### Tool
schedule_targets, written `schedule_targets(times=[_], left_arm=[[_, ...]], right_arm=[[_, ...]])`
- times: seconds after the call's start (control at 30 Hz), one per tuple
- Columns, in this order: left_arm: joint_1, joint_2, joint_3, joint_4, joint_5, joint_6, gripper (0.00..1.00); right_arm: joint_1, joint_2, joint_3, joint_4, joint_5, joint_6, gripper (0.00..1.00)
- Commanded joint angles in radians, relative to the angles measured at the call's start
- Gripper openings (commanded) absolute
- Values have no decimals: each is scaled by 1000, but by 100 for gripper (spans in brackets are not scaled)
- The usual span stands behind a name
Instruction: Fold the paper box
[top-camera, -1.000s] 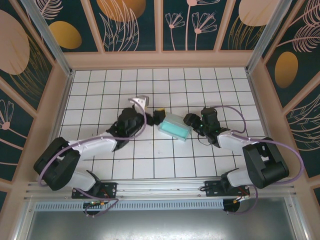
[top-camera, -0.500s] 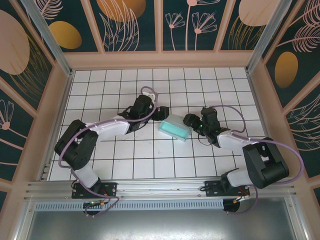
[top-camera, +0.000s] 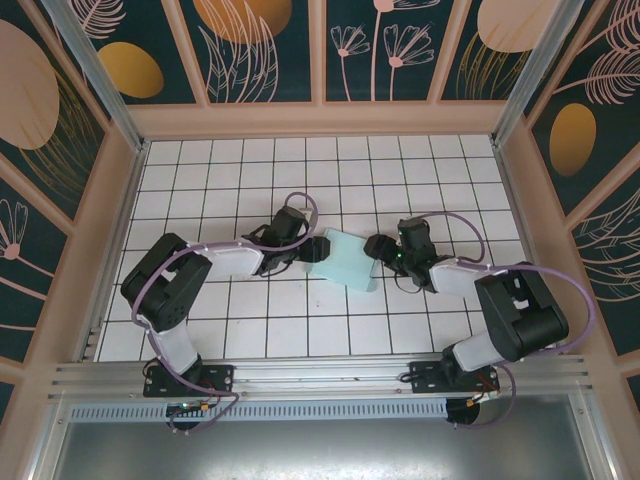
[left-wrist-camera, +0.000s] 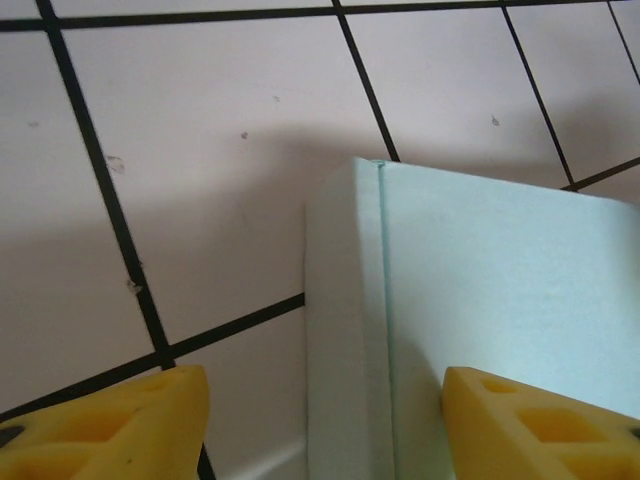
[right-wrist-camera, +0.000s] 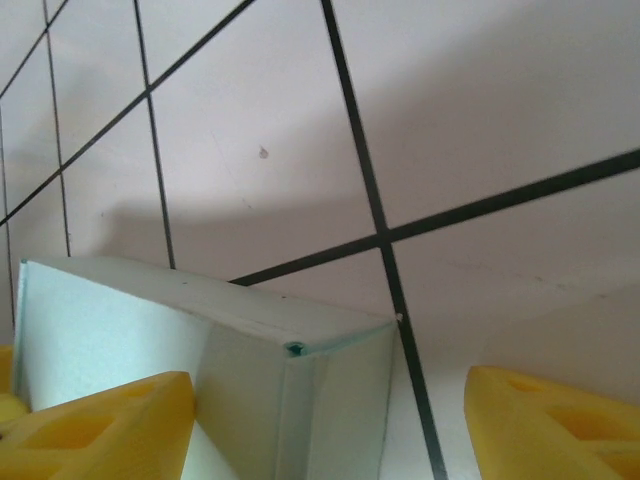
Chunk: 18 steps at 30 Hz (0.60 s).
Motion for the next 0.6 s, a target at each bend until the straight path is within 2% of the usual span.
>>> schedule_targets(times=[0.0, 0.07, 0.17, 0.23, 0.33, 0.4, 0.57], left_arm=[[5, 50, -21, -29, 27, 10, 54], [5, 57, -21, -24, 43, 6, 50], [5, 50, -32, 0, 56, -3, 51], [5, 31, -43, 22, 58, -15, 52], [8, -8, -64, 70, 70, -52, 59], [14, -29, -76, 102, 69, -86, 65], [44, -68, -129, 204, 93, -162, 76]], right_arm=[[7, 48, 11, -6, 2, -45, 62], [7, 67, 20, -1, 0, -57, 53], [7, 101, 51, -5, 3, -82, 50], [5, 129, 82, -4, 6, -108, 44], [0, 178, 159, -26, 3, -159, 42], [-4, 204, 227, -53, -5, -199, 45], [-21, 173, 325, -78, 2, -252, 68]])
